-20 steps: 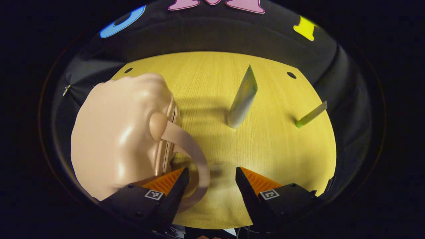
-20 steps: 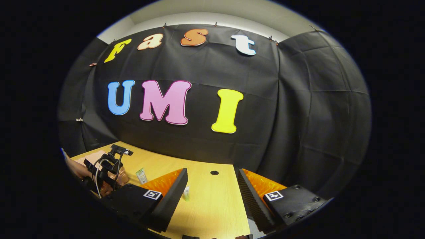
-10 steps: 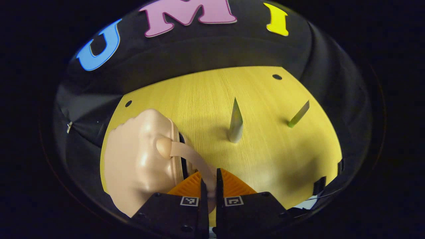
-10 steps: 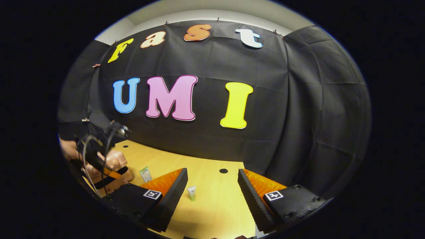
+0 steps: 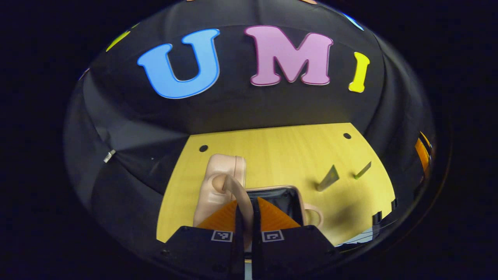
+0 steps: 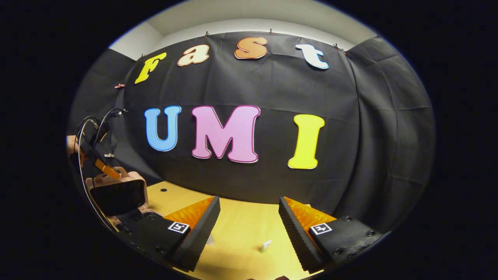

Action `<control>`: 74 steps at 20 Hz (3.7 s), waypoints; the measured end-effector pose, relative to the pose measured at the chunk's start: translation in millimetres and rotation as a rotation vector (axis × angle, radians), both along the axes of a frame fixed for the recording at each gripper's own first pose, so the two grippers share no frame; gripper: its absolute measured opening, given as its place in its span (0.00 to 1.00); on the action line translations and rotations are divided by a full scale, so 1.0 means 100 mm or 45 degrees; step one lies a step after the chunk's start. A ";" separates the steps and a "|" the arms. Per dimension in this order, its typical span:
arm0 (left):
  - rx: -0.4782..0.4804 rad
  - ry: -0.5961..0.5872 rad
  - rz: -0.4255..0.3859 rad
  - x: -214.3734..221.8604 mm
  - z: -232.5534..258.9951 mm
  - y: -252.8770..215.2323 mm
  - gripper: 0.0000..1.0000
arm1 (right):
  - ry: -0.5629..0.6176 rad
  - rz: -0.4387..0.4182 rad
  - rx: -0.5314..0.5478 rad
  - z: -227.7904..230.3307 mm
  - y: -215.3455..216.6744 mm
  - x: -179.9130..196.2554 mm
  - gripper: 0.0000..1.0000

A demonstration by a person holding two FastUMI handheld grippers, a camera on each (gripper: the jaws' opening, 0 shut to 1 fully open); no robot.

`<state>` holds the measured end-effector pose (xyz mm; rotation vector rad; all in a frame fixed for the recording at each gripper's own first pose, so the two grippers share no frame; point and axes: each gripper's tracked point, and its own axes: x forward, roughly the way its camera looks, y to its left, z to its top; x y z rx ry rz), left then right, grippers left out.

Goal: First open the suitcase, pack the skin care products into it, and then close the suitcase.

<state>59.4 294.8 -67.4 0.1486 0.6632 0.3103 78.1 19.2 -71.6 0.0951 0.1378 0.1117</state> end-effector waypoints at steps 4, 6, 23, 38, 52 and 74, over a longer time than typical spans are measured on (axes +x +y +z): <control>0.089 0.023 0.138 -0.28 -0.11 1.35 0.07 | 0.017 -0.007 -0.048 0.06 0.40 0.00 0.96; 0.090 0.064 0.204 -0.31 -0.37 2.01 0.14 | 0.037 -0.021 -0.077 0.06 0.55 -0.02 0.96; -0.167 0.056 0.326 -0.15 -1.98 3.45 0.71 | 0.210 -0.325 -0.049 -0.03 0.73 -0.09 0.96; -0.315 -0.591 -0.724 0.45 0.37 -1.38 0.96 | 0.044 -0.299 -0.090 0.15 0.40 -0.04 0.96; -0.452 0.133 -0.384 1.55 -2.63 -2.79 0.97 | 0.346 -0.115 -0.009 -1.25 -0.21 -0.01 0.96; -0.449 0.185 -0.179 1.22 -2.18 -2.52 0.41 | 0.899 -0.007 0.206 -3.75 -0.29 0.79 0.53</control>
